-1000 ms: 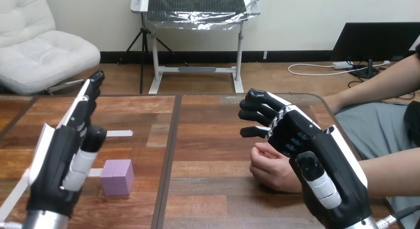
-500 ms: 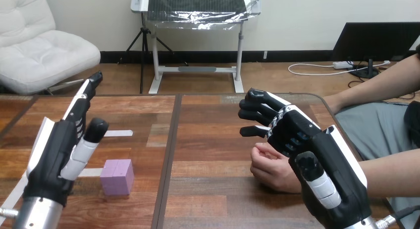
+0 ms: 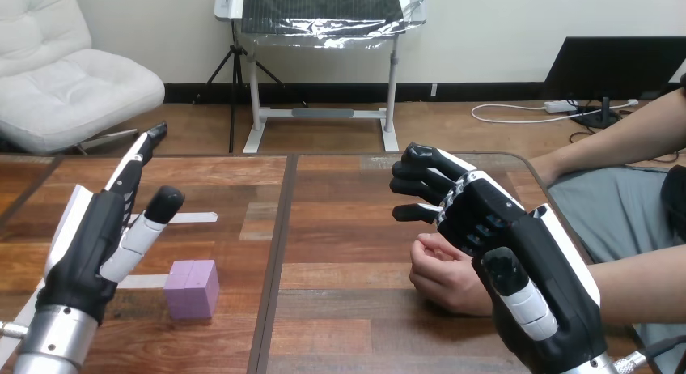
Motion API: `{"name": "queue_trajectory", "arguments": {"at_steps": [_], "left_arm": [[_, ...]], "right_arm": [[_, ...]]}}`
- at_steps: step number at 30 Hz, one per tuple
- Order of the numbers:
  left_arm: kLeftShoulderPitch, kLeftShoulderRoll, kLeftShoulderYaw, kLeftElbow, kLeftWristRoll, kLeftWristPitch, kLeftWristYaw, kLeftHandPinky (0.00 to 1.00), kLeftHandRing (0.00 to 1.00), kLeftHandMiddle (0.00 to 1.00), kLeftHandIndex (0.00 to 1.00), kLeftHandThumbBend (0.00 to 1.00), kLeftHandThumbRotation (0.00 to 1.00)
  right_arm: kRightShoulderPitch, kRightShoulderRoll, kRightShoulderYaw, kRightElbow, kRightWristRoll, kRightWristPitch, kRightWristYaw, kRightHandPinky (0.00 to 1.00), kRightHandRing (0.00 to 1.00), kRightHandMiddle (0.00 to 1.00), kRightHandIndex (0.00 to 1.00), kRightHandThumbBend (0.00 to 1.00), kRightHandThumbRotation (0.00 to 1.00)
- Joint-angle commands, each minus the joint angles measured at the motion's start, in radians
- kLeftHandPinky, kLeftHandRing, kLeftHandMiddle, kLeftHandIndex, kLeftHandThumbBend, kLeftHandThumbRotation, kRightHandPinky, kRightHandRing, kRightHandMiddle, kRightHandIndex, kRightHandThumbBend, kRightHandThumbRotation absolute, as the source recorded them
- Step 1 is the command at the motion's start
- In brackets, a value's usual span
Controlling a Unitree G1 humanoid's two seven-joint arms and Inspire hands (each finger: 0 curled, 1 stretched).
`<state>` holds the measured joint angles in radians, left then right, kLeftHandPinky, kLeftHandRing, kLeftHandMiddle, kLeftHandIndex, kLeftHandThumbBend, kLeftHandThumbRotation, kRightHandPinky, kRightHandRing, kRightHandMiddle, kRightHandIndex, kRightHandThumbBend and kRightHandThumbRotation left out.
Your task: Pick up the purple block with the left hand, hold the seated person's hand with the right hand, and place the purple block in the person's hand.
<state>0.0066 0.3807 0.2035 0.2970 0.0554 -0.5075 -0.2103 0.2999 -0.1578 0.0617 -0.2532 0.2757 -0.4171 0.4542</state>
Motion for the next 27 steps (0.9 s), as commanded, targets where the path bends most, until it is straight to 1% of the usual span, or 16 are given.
{"name": "queue_trajectory", "arguments": {"at_steps": [1,2,5,7,13,14,21,22,23,25,27], "left_arm": [[-0.103,0.039,-0.017,0.058,0.011,-0.005,-0.01,0.96,0.97,0.98,0.95,0.75,1.0],[-0.112,0.043,-0.02,0.071,0.015,0.0,-0.013,0.95,0.97,0.98,0.96,0.72,1.0],[-0.132,0.052,-0.028,0.103,0.029,0.004,-0.014,0.93,0.97,0.98,0.96,0.69,1.0],[-0.144,0.056,-0.032,0.124,0.038,0.004,-0.014,0.93,0.97,0.98,0.96,0.7,1.0],[-0.19,0.088,-0.062,0.201,0.119,-0.006,0.01,0.89,0.96,0.97,0.95,0.67,1.0],[-0.199,0.093,-0.069,0.213,0.133,0.0,0.012,0.88,0.95,0.96,0.95,0.67,1.0],[-0.248,0.1,-0.092,0.291,0.161,0.013,0.015,0.86,0.95,0.96,0.95,0.67,1.0],[-0.274,0.11,-0.114,0.337,0.195,0.01,0.029,0.89,0.94,0.96,0.94,0.69,1.0],[-0.294,0.118,-0.13,0.372,0.219,0.008,0.039,0.9,0.93,0.95,0.93,0.68,1.0],[-0.318,0.126,-0.149,0.413,0.247,0.006,0.049,0.9,0.92,0.95,0.93,0.67,1.0],[-0.328,0.129,-0.157,0.431,0.255,0.005,0.053,0.92,0.91,0.94,0.93,0.65,1.0]], "right_arm": [[-0.069,0.013,-0.011,0.007,0.009,-0.028,-0.007,0.74,0.83,0.83,0.84,0.95,0.81],[-0.069,0.013,-0.012,0.008,0.01,-0.028,-0.006,0.74,0.83,0.83,0.84,0.95,0.81],[-0.069,0.012,-0.013,0.01,0.01,-0.03,-0.006,0.74,0.83,0.83,0.84,0.95,0.81],[-0.07,0.012,-0.013,0.01,0.009,-0.031,-0.006,0.74,0.83,0.83,0.84,0.95,0.81],[-0.071,0.01,-0.015,0.012,0.014,-0.03,-0.004,0.74,0.83,0.83,0.84,0.95,0.81],[-0.072,0.009,-0.016,0.015,0.013,-0.035,-0.004,0.74,0.83,0.83,0.84,0.95,0.81],[-0.076,0.008,-0.02,0.023,0.017,-0.045,-0.002,0.73,0.82,0.83,0.84,0.94,0.81],[-0.076,0.005,-0.022,0.022,0.02,-0.044,-0.001,0.73,0.82,0.83,0.84,0.94,0.8],[-0.076,0.003,-0.024,0.02,0.021,-0.042,-0.001,0.73,0.82,0.84,0.83,0.94,0.8],[-0.076,-0.002,-0.026,0.018,0.026,-0.038,0.001,0.73,0.82,0.84,0.83,0.94,0.8],[-0.076,-0.004,-0.027,0.016,0.03,-0.034,0.004,0.73,0.82,0.84,0.83,0.94,0.8]]}}
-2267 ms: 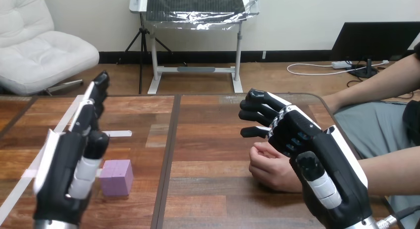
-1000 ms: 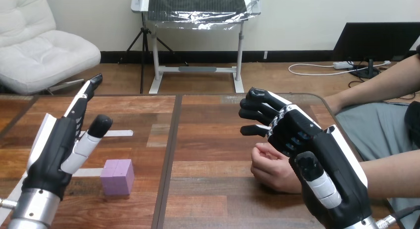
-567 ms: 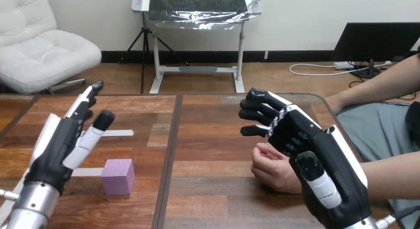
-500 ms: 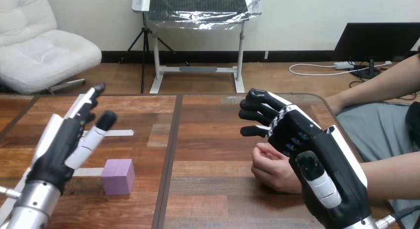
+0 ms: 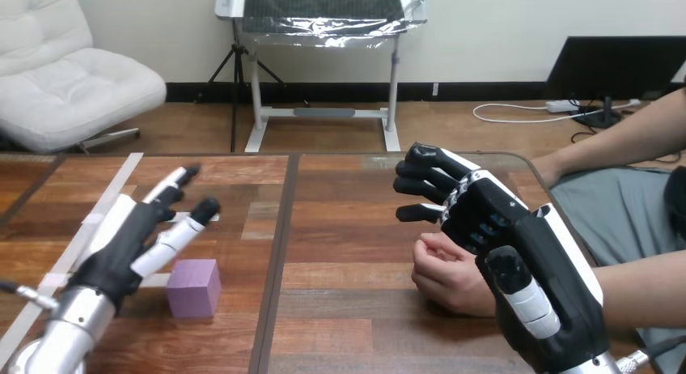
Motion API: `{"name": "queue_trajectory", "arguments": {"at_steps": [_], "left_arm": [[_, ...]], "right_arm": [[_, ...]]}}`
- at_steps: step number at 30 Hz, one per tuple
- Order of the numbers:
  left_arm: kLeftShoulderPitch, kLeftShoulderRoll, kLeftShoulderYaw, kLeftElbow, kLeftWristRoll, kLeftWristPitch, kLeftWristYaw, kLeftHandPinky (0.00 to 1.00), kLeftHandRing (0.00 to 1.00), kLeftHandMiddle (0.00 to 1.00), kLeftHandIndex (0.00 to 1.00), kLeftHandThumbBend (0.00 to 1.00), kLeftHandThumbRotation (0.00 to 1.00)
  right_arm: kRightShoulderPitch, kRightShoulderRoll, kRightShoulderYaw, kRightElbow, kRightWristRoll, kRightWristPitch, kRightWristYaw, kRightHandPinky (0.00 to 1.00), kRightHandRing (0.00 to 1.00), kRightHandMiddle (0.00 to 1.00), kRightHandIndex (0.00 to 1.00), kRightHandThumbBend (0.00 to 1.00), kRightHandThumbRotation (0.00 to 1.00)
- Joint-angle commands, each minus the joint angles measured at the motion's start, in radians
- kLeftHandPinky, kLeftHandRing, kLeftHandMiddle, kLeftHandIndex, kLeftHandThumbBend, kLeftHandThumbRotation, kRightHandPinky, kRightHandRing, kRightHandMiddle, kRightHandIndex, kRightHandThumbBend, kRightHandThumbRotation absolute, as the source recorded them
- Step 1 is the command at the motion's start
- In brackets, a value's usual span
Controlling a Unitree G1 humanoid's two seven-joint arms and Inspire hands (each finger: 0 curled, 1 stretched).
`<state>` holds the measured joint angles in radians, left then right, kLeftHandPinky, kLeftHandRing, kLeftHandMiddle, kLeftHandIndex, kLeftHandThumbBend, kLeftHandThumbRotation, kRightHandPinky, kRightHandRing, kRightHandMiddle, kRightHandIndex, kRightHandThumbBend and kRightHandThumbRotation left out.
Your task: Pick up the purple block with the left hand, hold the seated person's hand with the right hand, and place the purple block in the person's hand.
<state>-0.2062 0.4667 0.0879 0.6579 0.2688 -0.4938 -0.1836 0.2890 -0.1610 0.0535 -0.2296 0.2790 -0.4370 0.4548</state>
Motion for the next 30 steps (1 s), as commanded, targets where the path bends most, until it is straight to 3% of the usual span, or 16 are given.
{"name": "queue_trajectory", "arguments": {"at_steps": [1,17,30], "left_arm": [[-0.123,0.043,-0.048,0.082,0.05,-0.004,0.03,0.93,0.91,0.94,0.93,0.64,1.0],[-0.201,0.047,-0.106,0.223,0.087,0.015,0.056,0.99,0.92,0.95,0.93,0.67,0.99],[-0.222,0.057,-0.149,0.258,0.116,0.051,0.059,1.0,0.94,0.96,0.94,0.64,1.0]], "right_arm": [[-0.066,-0.001,-0.02,-0.007,0.033,-0.014,0.007,0.73,0.82,0.84,0.83,0.94,0.8],[-0.061,-0.007,-0.028,-0.019,0.053,-0.01,0.015,0.72,0.82,0.83,0.83,0.94,0.78],[-0.061,-0.008,-0.039,-0.021,0.051,-0.019,0.022,0.72,0.82,0.83,0.83,0.93,0.78]]}}
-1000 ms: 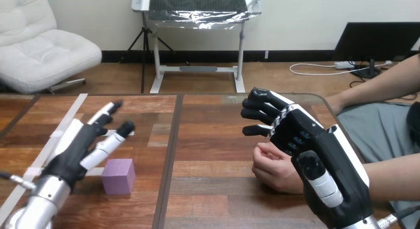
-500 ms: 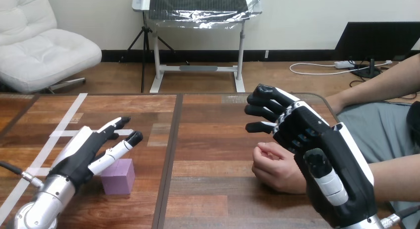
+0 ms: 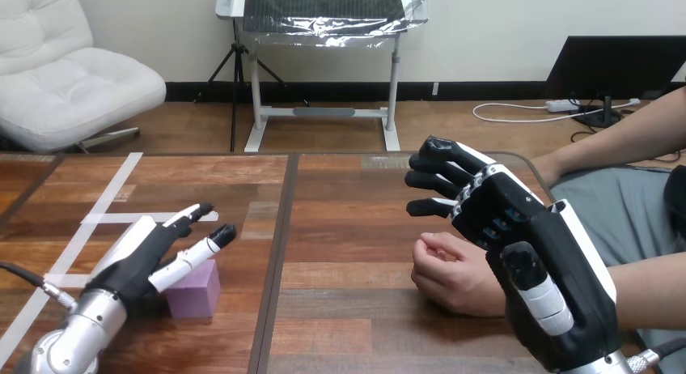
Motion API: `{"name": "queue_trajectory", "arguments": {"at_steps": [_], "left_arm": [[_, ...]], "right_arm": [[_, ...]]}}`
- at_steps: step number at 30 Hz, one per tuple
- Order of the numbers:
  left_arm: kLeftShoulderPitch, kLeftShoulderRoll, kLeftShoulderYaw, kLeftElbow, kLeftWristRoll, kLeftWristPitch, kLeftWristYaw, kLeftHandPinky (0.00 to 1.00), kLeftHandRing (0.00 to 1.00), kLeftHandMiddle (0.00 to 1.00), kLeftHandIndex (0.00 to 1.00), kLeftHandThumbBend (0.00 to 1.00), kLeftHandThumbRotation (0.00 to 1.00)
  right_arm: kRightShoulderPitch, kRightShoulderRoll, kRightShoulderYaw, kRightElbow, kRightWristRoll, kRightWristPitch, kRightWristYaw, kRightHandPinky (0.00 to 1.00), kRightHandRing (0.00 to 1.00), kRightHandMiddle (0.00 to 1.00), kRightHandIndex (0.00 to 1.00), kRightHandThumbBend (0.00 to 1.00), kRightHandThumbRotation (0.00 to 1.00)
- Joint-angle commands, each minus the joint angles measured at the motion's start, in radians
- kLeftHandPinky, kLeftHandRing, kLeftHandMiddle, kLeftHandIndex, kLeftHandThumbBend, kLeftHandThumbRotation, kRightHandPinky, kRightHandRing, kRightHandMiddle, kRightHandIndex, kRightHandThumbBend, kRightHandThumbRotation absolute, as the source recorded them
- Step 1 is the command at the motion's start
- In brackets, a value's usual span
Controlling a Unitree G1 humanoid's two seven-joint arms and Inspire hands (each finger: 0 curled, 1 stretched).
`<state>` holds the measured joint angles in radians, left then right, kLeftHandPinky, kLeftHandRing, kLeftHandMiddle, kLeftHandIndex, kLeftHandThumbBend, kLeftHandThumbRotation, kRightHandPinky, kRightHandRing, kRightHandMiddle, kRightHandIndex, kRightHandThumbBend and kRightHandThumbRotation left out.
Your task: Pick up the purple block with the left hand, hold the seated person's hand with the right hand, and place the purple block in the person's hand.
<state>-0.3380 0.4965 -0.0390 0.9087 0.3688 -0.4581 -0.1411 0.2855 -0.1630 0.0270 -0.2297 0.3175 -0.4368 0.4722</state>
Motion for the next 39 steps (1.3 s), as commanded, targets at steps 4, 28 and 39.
{"name": "queue_trajectory", "arguments": {"at_steps": [4,28,39], "left_arm": [[-0.093,0.035,-0.039,0.009,0.031,0.024,0.022,1.0,0.94,0.96,0.94,0.65,1.0],[-0.092,0.07,-0.085,-0.006,0.08,0.032,0.03,1.0,0.93,0.94,0.9,0.76,0.81],[-0.09,0.083,-0.1,-0.03,0.081,0.037,0.017,1.0,0.93,0.92,0.89,0.87,0.56]], "right_arm": [[-0.06,-0.005,-0.015,-0.018,0.017,-0.022,0.01,0.72,0.82,0.83,0.83,0.92,0.78],[-0.062,-0.003,-0.016,-0.021,0.02,-0.018,0.017,0.73,0.82,0.83,0.84,0.91,0.77],[-0.064,0.0,-0.016,-0.019,0.01,-0.022,0.013,0.73,0.82,0.83,0.84,0.92,0.78]]}}
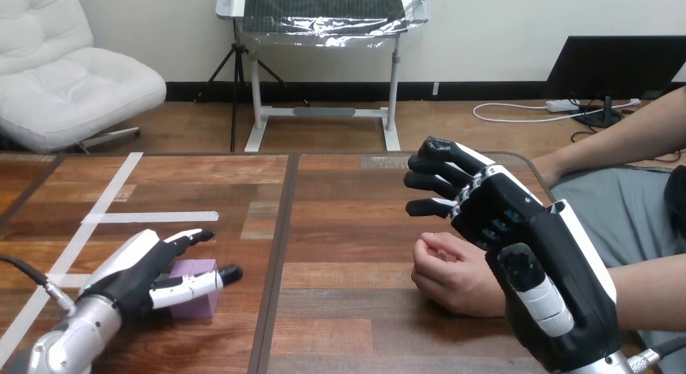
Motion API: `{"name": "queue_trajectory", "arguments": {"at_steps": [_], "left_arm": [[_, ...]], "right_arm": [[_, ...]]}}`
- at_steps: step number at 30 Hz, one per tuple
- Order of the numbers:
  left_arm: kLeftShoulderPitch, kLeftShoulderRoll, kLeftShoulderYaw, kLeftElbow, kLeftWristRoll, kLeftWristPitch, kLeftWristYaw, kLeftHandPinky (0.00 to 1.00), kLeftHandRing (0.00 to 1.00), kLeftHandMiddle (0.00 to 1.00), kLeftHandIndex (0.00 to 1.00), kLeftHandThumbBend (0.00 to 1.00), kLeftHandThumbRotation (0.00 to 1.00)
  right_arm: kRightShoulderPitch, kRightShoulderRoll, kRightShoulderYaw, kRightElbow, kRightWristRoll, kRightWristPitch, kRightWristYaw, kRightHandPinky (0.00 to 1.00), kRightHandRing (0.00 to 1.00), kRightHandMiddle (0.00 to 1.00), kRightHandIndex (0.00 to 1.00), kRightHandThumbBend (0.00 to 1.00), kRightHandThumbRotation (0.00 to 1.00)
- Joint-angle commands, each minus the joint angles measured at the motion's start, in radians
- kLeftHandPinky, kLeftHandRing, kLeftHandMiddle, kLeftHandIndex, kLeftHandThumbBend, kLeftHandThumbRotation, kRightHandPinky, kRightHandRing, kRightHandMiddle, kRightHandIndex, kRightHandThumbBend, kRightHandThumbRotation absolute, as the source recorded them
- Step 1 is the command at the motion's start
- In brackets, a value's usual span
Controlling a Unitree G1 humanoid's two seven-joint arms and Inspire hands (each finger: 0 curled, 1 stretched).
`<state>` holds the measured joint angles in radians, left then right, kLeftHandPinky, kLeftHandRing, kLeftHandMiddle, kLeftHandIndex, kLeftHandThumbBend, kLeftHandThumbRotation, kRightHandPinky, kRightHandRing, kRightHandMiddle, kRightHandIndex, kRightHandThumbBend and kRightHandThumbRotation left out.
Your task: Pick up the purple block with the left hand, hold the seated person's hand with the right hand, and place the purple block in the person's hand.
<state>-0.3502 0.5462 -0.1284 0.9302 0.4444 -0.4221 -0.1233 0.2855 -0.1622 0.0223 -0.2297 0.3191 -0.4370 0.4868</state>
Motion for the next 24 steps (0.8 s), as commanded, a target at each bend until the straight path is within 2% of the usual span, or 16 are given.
{"name": "queue_trajectory", "arguments": {"at_steps": [1,5,14,24], "left_arm": [[-0.078,0.034,-0.012,-0.052,0.005,0.001,-0.002,1.0,0.92,0.92,0.89,0.89,0.54],[-0.08,0.038,-0.017,-0.06,0.005,0.009,-0.014,1.0,0.92,0.92,0.89,0.92,0.51],[-0.078,0.042,-0.02,-0.084,0.001,0.037,-0.037,1.0,0.92,0.9,0.87,0.95,0.37],[-0.079,0.049,-0.022,-0.107,0.001,0.051,-0.065,1.0,0.9,0.88,0.85,0.91,0.2]], "right_arm": [[-0.064,0.0,-0.011,-0.019,0.009,-0.021,-0.001,0.73,0.82,0.83,0.84,0.92,0.78],[-0.064,0.001,-0.008,-0.021,0.008,-0.02,-0.002,0.73,0.82,0.83,0.84,0.92,0.78],[-0.062,0.002,-0.004,-0.029,0.008,-0.008,-0.005,0.73,0.82,0.83,0.84,0.93,0.78],[-0.062,0.004,-0.004,-0.026,0.008,-0.01,-0.005,0.73,0.82,0.83,0.83,0.94,0.78]]}}
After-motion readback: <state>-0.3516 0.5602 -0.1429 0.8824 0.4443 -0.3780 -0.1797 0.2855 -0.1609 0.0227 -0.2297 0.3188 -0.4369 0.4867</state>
